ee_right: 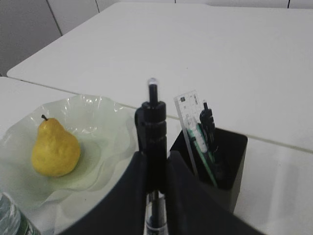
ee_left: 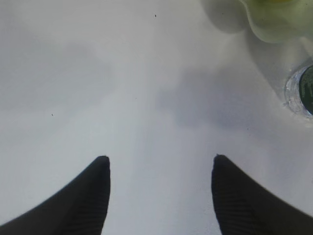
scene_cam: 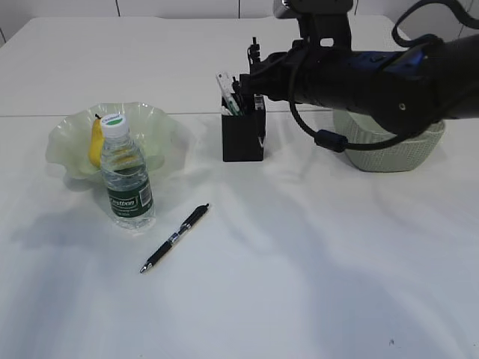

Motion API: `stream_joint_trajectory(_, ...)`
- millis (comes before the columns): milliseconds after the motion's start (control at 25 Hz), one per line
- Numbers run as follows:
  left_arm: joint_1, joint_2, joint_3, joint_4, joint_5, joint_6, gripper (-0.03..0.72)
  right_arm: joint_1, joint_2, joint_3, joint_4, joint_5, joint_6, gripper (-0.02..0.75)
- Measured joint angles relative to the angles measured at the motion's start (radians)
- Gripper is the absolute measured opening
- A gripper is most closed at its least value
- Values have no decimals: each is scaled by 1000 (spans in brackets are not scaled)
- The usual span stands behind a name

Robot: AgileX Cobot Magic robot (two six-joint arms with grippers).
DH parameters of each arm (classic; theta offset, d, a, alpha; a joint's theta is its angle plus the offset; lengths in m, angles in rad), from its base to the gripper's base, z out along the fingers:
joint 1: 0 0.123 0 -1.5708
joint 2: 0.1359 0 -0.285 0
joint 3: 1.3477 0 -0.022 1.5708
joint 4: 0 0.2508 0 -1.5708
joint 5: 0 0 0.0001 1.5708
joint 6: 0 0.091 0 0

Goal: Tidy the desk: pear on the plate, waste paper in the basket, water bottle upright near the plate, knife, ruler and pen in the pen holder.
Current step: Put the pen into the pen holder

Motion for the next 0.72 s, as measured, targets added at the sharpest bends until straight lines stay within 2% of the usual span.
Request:
stream_joint_trajectory(360, 0, 0, 0, 0, 2, 0, 457, -67, 99, -170, -2, -11, -8, 52)
stream_joint_trajectory(720, 0, 0, 0, 0, 2, 0, 456, -69, 232, -296, -2, -77, -8, 52)
